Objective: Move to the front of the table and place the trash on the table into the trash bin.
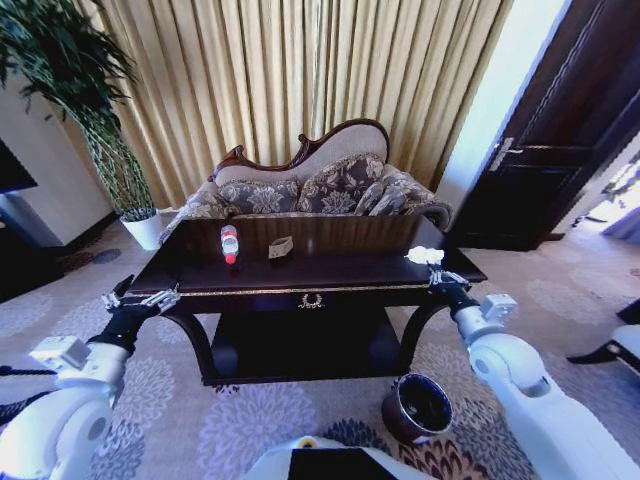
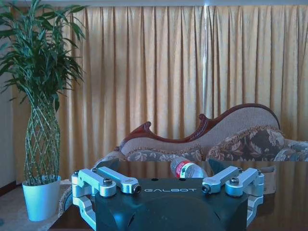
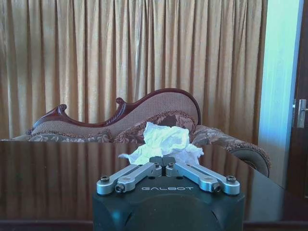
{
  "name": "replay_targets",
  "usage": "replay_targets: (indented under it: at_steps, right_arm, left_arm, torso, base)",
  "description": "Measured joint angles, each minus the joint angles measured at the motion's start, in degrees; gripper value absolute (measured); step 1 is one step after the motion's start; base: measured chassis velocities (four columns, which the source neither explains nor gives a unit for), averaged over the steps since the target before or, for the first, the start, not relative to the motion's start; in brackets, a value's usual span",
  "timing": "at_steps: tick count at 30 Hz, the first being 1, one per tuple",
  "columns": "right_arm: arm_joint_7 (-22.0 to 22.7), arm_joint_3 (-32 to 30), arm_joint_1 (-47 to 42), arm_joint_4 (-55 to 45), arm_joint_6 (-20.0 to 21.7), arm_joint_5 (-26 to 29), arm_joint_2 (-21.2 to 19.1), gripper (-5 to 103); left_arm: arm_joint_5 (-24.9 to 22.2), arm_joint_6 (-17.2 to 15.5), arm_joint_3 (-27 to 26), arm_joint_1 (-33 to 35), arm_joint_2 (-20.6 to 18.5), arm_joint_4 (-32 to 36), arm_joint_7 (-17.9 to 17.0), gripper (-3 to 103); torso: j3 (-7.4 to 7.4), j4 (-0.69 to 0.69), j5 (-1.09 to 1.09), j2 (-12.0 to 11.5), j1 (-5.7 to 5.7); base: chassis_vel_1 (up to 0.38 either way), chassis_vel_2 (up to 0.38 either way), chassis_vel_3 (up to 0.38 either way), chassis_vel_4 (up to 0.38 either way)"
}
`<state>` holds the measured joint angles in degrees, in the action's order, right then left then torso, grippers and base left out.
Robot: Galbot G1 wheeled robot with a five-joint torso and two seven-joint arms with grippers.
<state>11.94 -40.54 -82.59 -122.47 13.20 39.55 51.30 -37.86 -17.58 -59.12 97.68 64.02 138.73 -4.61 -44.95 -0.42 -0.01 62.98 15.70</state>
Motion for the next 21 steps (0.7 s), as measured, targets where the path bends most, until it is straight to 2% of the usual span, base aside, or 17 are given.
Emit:
replay_targets:
  at_steps: [17, 21]
  right_arm:
    - [-0.41, 0.23, -2.36, 0.06, -0.31, -0.52, 2.24, 0]
    - [-2.31, 0.76, -3.05, 2.15, -1.26, -1.94, 3.55, 0]
  left_arm:
    - [0.54, 1.58, 0.02, 0.23, 0.55, 0.08, 0.18, 100]
    - [0.5, 1.79, 0.02, 0.1, 0.98, 0.21, 0.25, 100]
  torso:
    - [0.0, 0.0, -0.01, 0.0, 0.0]
    - [0.0, 0.0, -0.01, 0.0, 0.0]
  base:
    - [0.096, -0.095, -0.1, 0.095]
    - [0.09, -0.085, -0.094, 0.061]
